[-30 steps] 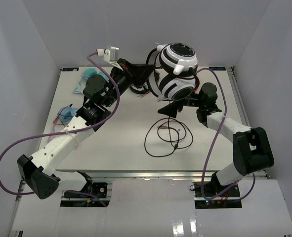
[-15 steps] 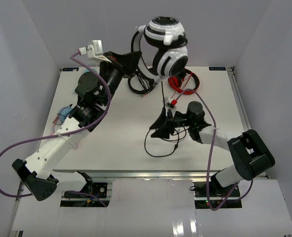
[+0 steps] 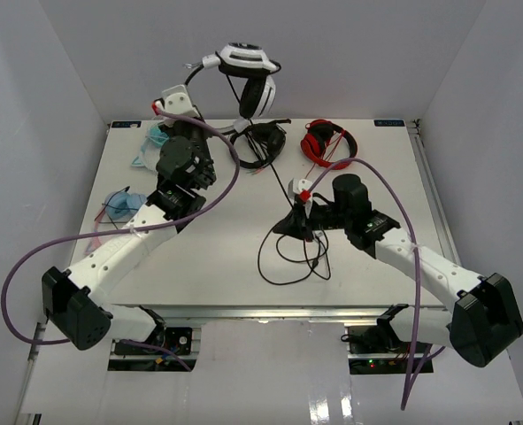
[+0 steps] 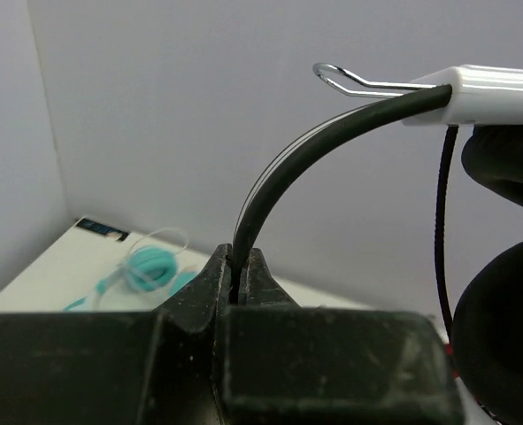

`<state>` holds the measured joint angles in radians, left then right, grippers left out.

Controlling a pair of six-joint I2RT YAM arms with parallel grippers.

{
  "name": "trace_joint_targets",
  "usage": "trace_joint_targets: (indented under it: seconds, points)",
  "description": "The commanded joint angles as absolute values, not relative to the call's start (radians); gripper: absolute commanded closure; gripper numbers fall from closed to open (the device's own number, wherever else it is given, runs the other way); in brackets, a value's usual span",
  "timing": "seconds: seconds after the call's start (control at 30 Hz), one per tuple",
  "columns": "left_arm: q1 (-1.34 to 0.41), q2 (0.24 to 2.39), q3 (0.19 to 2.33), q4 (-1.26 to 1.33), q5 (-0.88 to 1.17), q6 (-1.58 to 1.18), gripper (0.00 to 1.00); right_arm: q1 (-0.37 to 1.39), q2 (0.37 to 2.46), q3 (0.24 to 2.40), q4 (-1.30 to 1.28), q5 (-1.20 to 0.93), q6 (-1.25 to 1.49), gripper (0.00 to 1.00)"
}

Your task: Wrap the headphones

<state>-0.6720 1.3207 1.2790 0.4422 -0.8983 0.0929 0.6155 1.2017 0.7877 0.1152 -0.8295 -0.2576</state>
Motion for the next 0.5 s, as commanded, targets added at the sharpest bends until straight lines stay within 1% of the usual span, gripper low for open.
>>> trace_joint_targets:
  seconds: [0.0, 0.1, 0.13, 0.2, 0.23, 0.27, 0.37, 0.4, 0.43, 0.47]
  points:
    - [-0.666, 1.386, 1.191, 0.376, -0.848, 0.170, 1.00, 0.641, 1.172, 0.975, -0.275, -0.443, -0.531, 0.92]
    - [-0.681, 1.414, 1.110, 0.251, -0.709, 0.124, 1.00, 0.680, 1.205, 1.137, -0.433, -0.266, -0.662, 0.92]
    - [-0.688, 1.413, 1.088, 0.218, -0.643, 0.121, 1.00, 0.699, 1.216, 1.176, -0.460, -0.120, -0.711, 0.92]
    - [-0.704, 1.399, 1.043, 0.160, -0.507, 0.129, 1.00, 0.719, 1.226, 1.218, -0.453, 0.099, -0.811, 0.92]
    - [-0.710, 1.389, 1.028, 0.140, -0.389, 0.130, 1.00, 0.722, 1.227, 1.219, -0.405, 0.150, -0.850, 0.92]
    - [-0.713, 1.362, 0.994, 0.111, -0.322, 0.141, 1.00, 0.721, 1.227, 1.208, -0.371, 0.251, -0.922, 0.92]
    - [-0.713, 1.280, 0.934, 0.084, -0.081, 0.154, 1.00, 0.722, 1.242, 1.164, -0.261, 0.371, -1.040, 0.91]
    - [-0.713, 1.243, 0.921, 0.081, 0.016, 0.163, 1.00, 0.723, 1.248, 1.137, -0.218, 0.387, -1.073, 0.90]
    - [-0.713, 1.232, 0.909, 0.080, 0.047, 0.163, 1.00, 0.721, 1.253, 1.131, -0.211, 0.394, -1.077, 0.89]
    - [-0.713, 1.191, 0.900, 0.075, 0.162, 0.166, 1.00, 0.715, 1.262, 1.110, -0.186, 0.397, -1.084, 0.89]
